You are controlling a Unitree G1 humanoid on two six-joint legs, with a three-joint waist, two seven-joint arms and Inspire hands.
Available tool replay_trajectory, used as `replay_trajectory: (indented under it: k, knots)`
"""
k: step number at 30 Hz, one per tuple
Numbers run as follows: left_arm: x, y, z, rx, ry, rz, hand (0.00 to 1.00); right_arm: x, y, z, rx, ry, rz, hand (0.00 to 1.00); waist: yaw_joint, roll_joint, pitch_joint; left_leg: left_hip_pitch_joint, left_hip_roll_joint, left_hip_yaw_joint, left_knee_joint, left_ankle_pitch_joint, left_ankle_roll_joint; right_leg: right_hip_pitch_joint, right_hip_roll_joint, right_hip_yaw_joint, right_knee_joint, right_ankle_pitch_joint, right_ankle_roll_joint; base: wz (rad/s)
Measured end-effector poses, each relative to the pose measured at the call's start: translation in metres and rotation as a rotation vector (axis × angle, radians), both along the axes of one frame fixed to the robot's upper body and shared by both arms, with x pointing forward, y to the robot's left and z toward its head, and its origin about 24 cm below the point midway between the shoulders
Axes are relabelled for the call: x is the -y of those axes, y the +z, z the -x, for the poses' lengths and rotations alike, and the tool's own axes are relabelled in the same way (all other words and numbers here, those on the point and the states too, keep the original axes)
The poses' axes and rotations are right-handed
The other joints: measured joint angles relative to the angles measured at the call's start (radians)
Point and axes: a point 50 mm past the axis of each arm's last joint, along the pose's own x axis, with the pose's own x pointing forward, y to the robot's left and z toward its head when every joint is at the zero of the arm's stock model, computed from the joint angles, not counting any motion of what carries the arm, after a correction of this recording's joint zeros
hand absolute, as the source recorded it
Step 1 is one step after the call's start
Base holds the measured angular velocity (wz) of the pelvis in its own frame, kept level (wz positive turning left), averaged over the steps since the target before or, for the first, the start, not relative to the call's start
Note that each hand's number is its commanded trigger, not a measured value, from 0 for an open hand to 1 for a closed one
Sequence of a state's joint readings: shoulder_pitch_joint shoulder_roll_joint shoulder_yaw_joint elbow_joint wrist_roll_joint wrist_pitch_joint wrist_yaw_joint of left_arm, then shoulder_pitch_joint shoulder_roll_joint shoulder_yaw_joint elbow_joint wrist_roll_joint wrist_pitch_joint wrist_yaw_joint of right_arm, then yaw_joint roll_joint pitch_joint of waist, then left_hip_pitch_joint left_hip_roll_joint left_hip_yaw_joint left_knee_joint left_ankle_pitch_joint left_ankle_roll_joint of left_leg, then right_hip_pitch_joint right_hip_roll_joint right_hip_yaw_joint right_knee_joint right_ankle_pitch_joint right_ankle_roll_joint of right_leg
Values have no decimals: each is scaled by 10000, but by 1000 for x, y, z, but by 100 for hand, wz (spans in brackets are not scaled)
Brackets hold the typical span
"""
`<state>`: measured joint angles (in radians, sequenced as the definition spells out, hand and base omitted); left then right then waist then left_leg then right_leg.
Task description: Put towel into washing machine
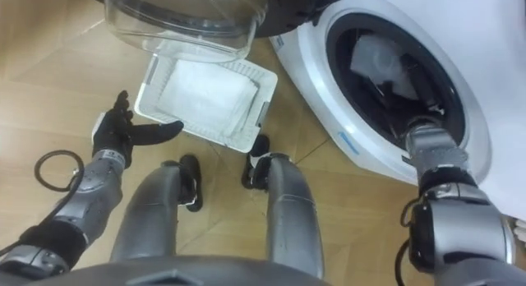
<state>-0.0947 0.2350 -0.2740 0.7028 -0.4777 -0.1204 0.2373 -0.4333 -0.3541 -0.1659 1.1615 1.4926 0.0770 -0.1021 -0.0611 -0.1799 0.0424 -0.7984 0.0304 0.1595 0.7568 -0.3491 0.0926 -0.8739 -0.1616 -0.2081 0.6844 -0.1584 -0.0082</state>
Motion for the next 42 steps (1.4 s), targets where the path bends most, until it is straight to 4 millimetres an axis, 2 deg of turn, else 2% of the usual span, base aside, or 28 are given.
replay_trajectory:
  k: [6,9,12,14,15,17,21,24,26,28,29,31,32,36,38,39,41,42]
  knots:
    - [6,4,-8,209,-109,-28,0,6,-2,6,-897,-880,116,0,17,52,28,67,-61,3,-67,-25,46,37,-93,-16,78,-34,18,4]
    - [10,4,-9,206,-307,126,0,10,-2,9,-1128,-1338,199,0,179,245,143,263,-57,-5,-133,-34,58,248,-99,-121,4,-32,20,0]
    - [15,1,-9,29,-515,142,0,12,-3,12,-1275,-1989,-39,0,309,431,178,396,-39,3,-259,-33,57,397,-71,-154,-140,-8,35,0]
    - [16,-6,-5,-304,-798,42,0,14,-7,18,-1424,-2342,15,0,430,720,180,668,22,-67,-370,-34,50,761,38,-152,-369,15,54,0]
    - [16,-8,-3,-386,-805,62,0,14,-9,20,-1456,-2422,35,0,466,787,193,787,39,-67,-422,-34,47,884,75,-142,-446,22,63,0]
    - [13,-16,4,-816,-756,23,0,13,-17,31,-1814,-2781,34,0,519,942,165,1251,26,-62,-752,1,-8,1293,121,-149,-679,46,68,-2]
    - [7,-26,14,-1375,-562,-80,0,9,-36,58,-2697,-3279,-8,0,704,1018,128,1860,113,-34,-1187,58,-107,1902,294,-178,-1149,69,62,-6]
    - [2,-37,29,-2028,-486,-79,0,-2,-51,73,-3298,-3353,-169,0,703,1230,42,2391,214,-30,-1615,112,-193,2499,510,-221,-1741,247,39,-10]
    - [-3,-44,42,-2393,-380,-41,0,-2,-61,91,-3882,-3494,-118,0,735,1534,-83,2909,260,-33,-1986,151,-240,3071,638,-265,-2237,345,65,-4]
    - [-10,-49,54,-2689,-52,-109,0,-3,-69,109,-4260,-3618,-53,0,828,1716,-171,3451,253,-4,-2370,184,-286,3580,686,-312,-2550,356,83,-2]
    - [-15,-52,62,-2902,149,-214,0,-3,-74,122,-4566,-3690,-28,0,894,1801,-192,3866,235,21,-2675,246,-314,3925,715,-325,-2728,362,93,0]
    - [-25,-58,78,-3320,502,-373,0,-7,-82,140,-4932,-3563,76,0,930,1820,-204,4516,146,63,-3281,429,-377,4374,743,-186,-2954,363,98,0]
    - [-31,-62,90,-3720,792,-385,0,-9,-86,152,-5199,-3221,346,0,893,1862,-230,4862,104,61,-3636,537,-411,4656,747,-225,-3128,362,99,0]
    - [-42,-71,124,-4585,1592,-443,0,-10,-94,182,-5870,-2137,1172,0,860,1897,-253,5742,83,28,-4422,749,-526,5465,838,-392,-3641,361,105,4]
    - [-47,-74,144,-5002,1803,-581,0,-12,-96,192,-6285,-576,2089,0,840,1863,-264,6236,98,52,-4718,828,-589,5916,922,-447,-3922,360,106,0]
    - [-48,-74,146,-5046,1793,-608,0,-13,-97,196,-6466,-42,2344,0,838,1851,-267,6367,98,50,-4777,838,-603,6036,942,-455,-3979,359,106,0]
    - [-48,-76,159,-5423,1574,-797,0,-19,-101,203,-6937,2404,3311,0,812,1786,-302,6822,95,26,-5049,902,-644,6520,1010,-445,-4244,358,109,4]
    - [-48,-76,161,-5482,1506,-852,0,-21,-101,203,-7027,3016,3515,0,806,1767,-311,6921,95,24,-5095,911,-658,6649,1036,-442,-4316,358,111,0]
